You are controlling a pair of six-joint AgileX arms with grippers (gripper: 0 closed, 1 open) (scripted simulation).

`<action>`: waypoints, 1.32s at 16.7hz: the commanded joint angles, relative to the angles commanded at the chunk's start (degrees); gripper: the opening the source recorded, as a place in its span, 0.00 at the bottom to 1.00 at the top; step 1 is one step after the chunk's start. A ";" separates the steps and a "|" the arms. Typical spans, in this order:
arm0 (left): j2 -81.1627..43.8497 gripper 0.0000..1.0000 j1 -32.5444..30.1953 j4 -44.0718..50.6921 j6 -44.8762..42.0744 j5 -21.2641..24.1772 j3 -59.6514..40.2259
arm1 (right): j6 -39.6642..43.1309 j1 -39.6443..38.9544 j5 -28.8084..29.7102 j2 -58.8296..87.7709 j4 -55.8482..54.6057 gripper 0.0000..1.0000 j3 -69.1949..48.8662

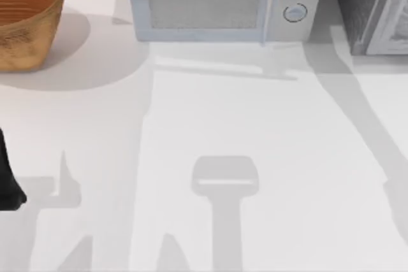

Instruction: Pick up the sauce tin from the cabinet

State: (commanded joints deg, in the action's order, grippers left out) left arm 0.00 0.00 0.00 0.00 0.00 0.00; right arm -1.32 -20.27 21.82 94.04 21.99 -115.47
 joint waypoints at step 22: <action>0.00 1.00 0.00 0.00 0.00 0.00 0.00 | -0.37 -18.62 18.21 -13.44 18.37 0.00 -3.90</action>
State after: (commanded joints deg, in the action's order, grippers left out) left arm 0.00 0.00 0.00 0.00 0.00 0.00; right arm -1.69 -38.90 40.03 80.60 40.36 -119.37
